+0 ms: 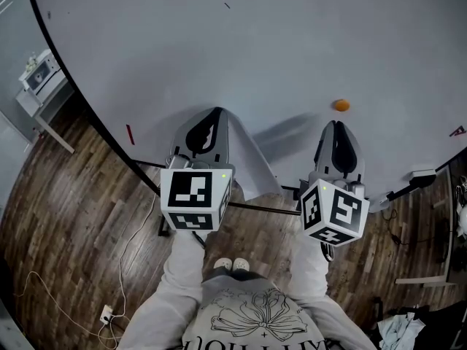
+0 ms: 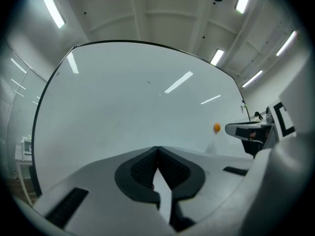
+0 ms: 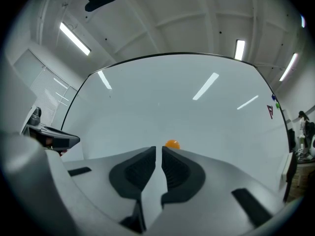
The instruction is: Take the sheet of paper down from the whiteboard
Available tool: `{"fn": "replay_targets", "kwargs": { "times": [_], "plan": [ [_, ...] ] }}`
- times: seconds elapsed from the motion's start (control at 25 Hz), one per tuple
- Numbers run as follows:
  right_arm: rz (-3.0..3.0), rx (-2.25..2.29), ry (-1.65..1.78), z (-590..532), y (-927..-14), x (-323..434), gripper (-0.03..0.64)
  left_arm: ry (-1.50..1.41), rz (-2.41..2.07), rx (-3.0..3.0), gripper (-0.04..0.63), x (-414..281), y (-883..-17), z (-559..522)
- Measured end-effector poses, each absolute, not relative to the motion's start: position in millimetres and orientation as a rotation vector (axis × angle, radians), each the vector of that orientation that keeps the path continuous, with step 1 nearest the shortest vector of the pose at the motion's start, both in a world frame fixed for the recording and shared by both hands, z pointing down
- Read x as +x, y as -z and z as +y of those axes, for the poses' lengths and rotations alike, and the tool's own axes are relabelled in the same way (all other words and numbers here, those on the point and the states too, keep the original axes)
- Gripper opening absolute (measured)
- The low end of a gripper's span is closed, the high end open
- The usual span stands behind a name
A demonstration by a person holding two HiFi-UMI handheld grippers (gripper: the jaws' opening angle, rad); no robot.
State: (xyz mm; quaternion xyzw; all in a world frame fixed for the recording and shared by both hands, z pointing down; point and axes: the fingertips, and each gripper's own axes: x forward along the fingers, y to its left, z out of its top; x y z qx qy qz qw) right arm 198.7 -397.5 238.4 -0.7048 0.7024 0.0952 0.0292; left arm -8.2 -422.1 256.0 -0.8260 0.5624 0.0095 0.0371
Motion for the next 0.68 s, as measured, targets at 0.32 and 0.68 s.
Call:
{"fn": "replay_targets", "kwargs": {
  "times": [0.32, 0.68],
  "plan": [
    [2.173, -2.174, -0.283, -394.1, -239.9, 197.6, 0.037, -0.035, 1.728, -2.541, 0.005, -8.2, -256.3, -416.0],
    [2.183, -2.172, -0.292, -390.9, -238.8, 197.7, 0.037, -0.041, 1.737, -2.536, 0.005, -8.4, -255.0, -411.7]
  ]
}}
